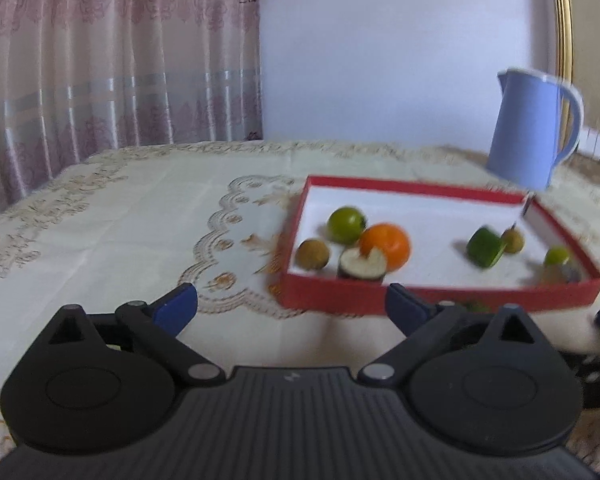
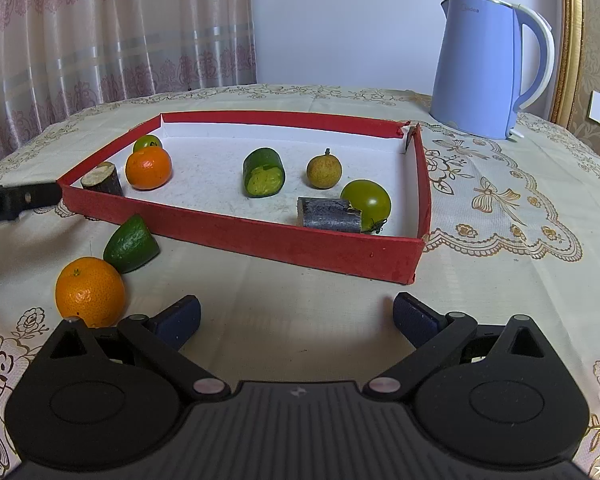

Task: Organize fruits
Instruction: 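Move the right gripper to the orange beside the tray and grasp it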

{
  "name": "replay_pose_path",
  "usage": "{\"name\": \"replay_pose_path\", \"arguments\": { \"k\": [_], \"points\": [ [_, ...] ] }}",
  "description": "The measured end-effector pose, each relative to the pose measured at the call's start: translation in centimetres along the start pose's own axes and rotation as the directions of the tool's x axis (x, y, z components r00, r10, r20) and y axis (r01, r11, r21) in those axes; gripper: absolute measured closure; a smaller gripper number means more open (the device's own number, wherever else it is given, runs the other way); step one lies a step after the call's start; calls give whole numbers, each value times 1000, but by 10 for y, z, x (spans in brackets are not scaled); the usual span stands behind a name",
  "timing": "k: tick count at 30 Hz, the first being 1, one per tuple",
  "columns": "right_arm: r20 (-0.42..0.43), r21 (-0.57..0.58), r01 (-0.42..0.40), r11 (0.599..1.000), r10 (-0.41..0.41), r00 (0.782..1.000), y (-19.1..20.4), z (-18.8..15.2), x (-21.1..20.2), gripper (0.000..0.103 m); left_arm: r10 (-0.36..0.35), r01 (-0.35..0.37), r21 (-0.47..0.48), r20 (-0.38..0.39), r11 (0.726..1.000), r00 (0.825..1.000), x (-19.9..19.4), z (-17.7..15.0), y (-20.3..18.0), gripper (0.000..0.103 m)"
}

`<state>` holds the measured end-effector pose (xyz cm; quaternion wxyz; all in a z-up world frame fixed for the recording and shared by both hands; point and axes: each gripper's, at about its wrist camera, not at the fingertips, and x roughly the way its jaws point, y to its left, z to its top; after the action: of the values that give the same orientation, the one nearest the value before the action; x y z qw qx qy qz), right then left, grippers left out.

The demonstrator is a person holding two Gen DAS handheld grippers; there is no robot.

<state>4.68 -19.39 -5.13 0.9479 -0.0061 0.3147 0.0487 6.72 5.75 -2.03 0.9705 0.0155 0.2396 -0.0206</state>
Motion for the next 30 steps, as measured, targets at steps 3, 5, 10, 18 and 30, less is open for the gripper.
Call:
{"name": "replay_pose_path", "arguments": {
  "k": [3,5,10,18,30],
  "points": [
    [0,0,0,1000,0,1000,0,0,0,0,34,-32,40,-52,999,998,9,-5,-4,1],
    [2,5,-1,1000,1,1000,-1,0,0,0,60,-55,69,-77,996,995,15,-7,-8,0],
    [16,23,-17,1000,16,1000,-5,-1,-3,0,102,-92,103,-97,990,990,21,-10,-11,0],
    [85,76,-183,980,177,981,6,-8,-29,0,114,-100,107,-132,989,985,28,-10,-11,0],
    [61,-109,-149,983,156,986,71,-2,-21,13,85,-79,39,-160,996,984,31,-9,-2,0]
  ]
}}
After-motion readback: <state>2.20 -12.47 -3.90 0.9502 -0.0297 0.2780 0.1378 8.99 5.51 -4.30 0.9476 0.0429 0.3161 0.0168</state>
